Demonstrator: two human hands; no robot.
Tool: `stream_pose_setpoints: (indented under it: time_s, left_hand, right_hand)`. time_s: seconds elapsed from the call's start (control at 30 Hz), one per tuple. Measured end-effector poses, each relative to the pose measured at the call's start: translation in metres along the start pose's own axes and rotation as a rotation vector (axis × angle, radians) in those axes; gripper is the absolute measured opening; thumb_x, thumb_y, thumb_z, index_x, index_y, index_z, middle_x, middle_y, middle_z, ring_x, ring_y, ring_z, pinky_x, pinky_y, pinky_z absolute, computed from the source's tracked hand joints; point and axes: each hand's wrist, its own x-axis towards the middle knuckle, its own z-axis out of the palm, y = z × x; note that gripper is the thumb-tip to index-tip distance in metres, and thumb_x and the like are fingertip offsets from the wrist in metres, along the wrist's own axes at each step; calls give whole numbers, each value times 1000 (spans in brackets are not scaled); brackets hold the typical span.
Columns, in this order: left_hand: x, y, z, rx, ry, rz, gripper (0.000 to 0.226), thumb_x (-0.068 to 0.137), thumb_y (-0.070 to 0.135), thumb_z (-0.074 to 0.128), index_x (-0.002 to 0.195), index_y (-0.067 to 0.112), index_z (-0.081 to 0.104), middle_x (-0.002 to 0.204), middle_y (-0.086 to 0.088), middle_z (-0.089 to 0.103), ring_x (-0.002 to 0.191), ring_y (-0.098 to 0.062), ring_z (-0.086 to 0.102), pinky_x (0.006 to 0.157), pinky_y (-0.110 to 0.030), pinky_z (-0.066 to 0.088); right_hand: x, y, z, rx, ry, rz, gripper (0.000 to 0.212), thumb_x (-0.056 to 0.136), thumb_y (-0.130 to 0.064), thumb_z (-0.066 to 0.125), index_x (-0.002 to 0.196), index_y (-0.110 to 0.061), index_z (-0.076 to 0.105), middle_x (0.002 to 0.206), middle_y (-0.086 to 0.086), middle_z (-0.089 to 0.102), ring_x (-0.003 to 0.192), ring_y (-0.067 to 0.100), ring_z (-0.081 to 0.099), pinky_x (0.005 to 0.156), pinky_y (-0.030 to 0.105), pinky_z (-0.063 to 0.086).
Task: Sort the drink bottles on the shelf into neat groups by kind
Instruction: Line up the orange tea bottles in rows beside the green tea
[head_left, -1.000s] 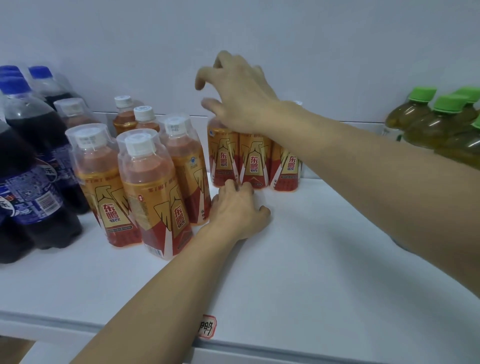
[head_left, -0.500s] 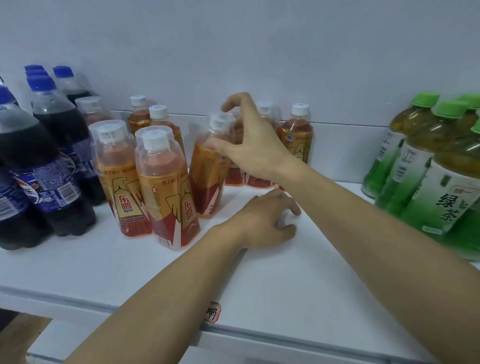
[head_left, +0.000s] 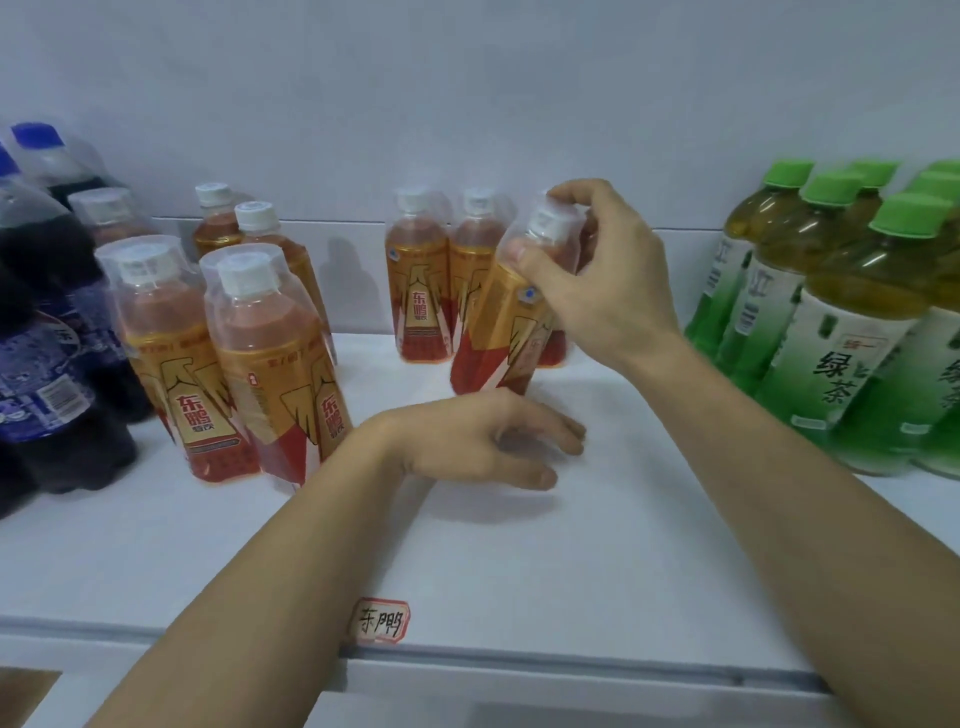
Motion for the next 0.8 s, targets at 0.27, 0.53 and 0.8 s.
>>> stream_pose_setpoints:
  time_s: [0.27, 0.53, 0.8]
  left_hand:
    - [0, -18, -7, 71, 440, -182, 46, 91, 40, 73, 54, 16, 61, 59, 8, 68, 60, -10, 63, 63, -29, 49]
    - [10, -29, 2, 273, 674, -338, 37, 83, 38, 80, 74, 17, 51, 77, 7, 64, 70, -12, 61, 56, -26, 42]
    - [20, -29, 11, 242, 715, -308, 38, 85, 35, 81, 73, 22, 47, 88, 2, 69, 80, -16, 65, 71, -38, 58]
  right_hand:
    - [-3, 4, -6, -141, 69, -31, 66, 69, -64, 77, 120, -23, 65, 85, -20, 42, 78, 0, 47, 72, 20, 37]
    - [-11, 18, -1, -56, -68, -61, 73, 77, -52, 79, 141, -28, 51, 111, -8, 54, 82, 0, 54, 77, 17, 48]
    - [0, 38, -10, 89, -185, -29, 55, 80, -41, 76, 129, -37, 50, 107, -22, 60, 88, -6, 61, 73, 21, 56]
